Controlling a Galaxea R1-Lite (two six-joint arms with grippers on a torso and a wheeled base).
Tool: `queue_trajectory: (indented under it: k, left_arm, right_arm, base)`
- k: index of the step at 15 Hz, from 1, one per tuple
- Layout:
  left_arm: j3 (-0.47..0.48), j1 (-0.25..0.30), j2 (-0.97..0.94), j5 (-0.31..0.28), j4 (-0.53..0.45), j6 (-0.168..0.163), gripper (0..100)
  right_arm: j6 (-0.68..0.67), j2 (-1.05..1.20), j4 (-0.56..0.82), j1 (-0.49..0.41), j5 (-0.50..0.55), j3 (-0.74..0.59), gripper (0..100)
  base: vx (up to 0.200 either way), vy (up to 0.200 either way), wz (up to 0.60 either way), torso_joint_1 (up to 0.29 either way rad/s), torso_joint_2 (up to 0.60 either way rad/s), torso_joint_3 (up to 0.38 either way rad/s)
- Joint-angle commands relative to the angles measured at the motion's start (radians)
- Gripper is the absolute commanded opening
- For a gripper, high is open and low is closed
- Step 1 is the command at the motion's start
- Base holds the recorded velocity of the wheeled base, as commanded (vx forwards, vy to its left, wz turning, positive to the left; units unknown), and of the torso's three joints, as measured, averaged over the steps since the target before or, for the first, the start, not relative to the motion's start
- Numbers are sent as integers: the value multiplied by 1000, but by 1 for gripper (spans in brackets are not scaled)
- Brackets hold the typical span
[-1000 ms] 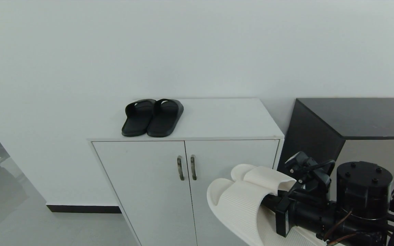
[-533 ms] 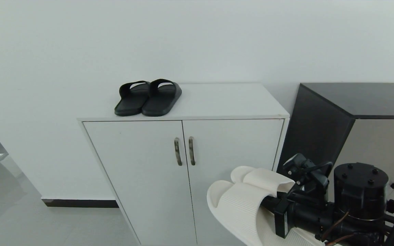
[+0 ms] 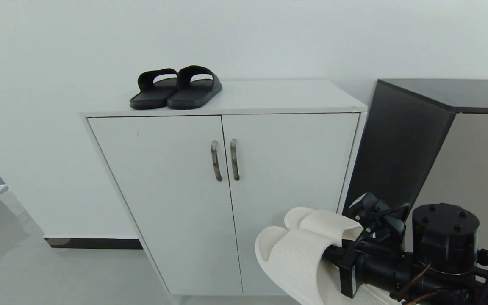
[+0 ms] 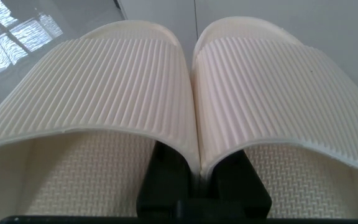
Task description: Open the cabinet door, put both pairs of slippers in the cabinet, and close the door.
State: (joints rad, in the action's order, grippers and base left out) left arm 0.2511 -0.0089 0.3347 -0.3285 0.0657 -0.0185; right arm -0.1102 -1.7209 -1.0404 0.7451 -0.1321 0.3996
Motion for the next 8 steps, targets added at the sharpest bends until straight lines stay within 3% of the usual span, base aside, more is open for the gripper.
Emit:
queue_trajectory:
  k: [1,4,8]
  left_arm:
    - [60,-2,308,-149,98,5,100]
    - [123,-36,547,-205,241,5,100]
    - [209,-215,747,-225,324,11,100]
  right_arm:
    - [0,-3,0,0,-4,-4,0]
    - [0,-2,-1,2,-6,-5,0]
    - [0,-6,-1,0,-6,-8,0]
  base:
    - [0,0,0,-217,466,207]
    - [0,0,0,-224,382,191]
    - [0,0,0,-143,338,134]
